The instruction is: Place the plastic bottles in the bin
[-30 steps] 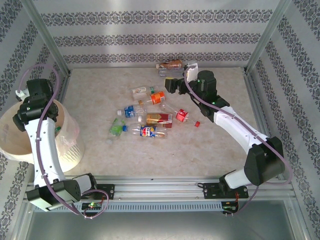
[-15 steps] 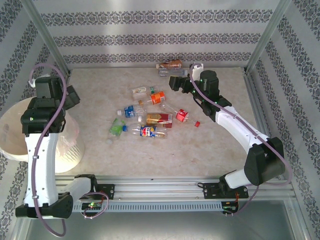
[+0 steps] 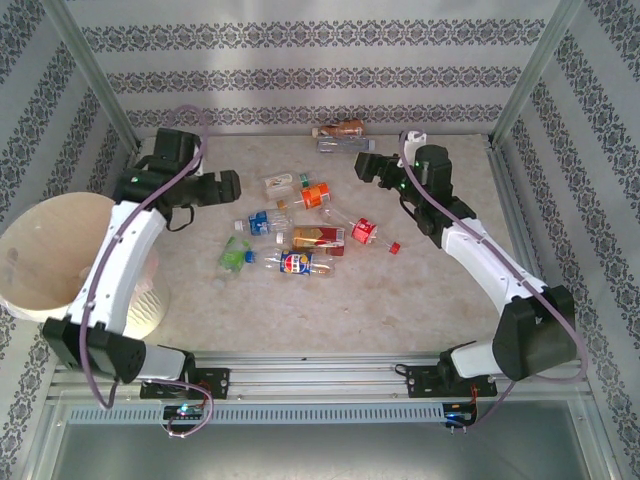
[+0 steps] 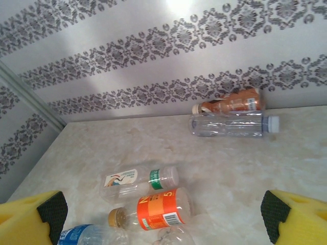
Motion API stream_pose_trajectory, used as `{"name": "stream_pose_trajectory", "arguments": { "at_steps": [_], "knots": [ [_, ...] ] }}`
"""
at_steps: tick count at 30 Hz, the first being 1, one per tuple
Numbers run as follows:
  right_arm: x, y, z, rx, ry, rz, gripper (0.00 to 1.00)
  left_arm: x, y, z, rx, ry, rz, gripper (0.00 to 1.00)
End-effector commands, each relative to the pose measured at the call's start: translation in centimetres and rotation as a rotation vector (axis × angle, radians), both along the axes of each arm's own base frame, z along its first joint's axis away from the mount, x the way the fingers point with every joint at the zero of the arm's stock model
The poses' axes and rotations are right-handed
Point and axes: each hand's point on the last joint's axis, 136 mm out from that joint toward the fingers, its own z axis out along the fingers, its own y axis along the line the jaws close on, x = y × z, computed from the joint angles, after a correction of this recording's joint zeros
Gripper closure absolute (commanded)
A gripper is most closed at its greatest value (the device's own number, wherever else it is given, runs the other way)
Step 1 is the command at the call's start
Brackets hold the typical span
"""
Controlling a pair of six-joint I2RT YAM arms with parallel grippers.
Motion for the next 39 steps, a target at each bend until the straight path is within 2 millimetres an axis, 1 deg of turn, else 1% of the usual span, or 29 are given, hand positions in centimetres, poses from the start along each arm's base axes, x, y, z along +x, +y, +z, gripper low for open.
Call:
{"name": "stream_pose_trajectory", "arguments": {
  "at_steps": [1, 3, 6, 9, 12, 15, 18, 21, 24, 28, 31, 35, 39],
  "knots": [
    [-0.5, -1.1, 0.0, 0.029, 0.009, -0.041, 0.02, -1.6, -2.8, -4.5, -0.075, 0.173, -0.102, 0.0],
    [-0.5, -1.3, 0.0, 0.035, 0.014, -0.049, 0.02, -1.4, -2.8, -7.9, -0.041, 0.257, -0.098, 0.0],
    [-0.5, -1.1, 0.0, 0.033, 0.017, -0.039, 0.02, -1.4, -2.2, -11.7, 0.015, 0.359, -0.089, 0.0],
    [-0.5, -1.2, 0.0, 0.028, 0.02, -0.04, 0.02, -1.3, -1.7, -14.5, 0.053, 0.417, -0.077, 0.0],
    [-0.4, -1.2, -0.2, 0.029, 0.028, -0.041, 0.02, -0.6, -2.0, -16.5, 0.042, 0.431, -0.08, 0.01],
    [-0.5, -1.1, -0.3, 0.035, 0.033, -0.04, 0.02, -0.2, -1.7, -18.2, 0.072, 0.449, -0.073, 0.03],
    [-0.5, -1.2, -0.2, 0.03, 0.034, -0.04, 0.02, 0.2, -1.6, -19.3, 0.086, 0.463, -0.087, 0.04],
    [-0.7, -1.3, -0.2, 0.022, 0.032, -0.044, 0.02, 0.2, -0.9, -20.3, 0.117, 0.483, -0.069, 0.05],
    [-0.8, -1.5, -0.2, 0.018, 0.031, -0.05, 0.02, 0.5, -0.1, -21.1, 0.116, 0.488, -0.042, 0.08],
    [-0.9, -1.5, -0.3, 0.014, 0.035, -0.049, 0.02, 0.9, 0.8, -21.2, 0.116, 0.475, -0.009, 0.13],
    [-1.0, -1.5, -0.2, 0.016, 0.033, -0.049, 0.02, 0.7, 1.6, -21.6, 0.112, 0.481, 0.022, 0.18],
    [-1.0, -1.6, -0.3, 0.012, 0.035, -0.053, 0.02, 0.2, 2.4, -22.5, 0.102, 0.509, 0.058, 0.19],
    [-0.9, -1.5, -0.4, 0.012, 0.039, -0.051, 0.02, 0.1, 2.8, -22.8, 0.098, 0.506, 0.082, 0.17]
  ]
}}
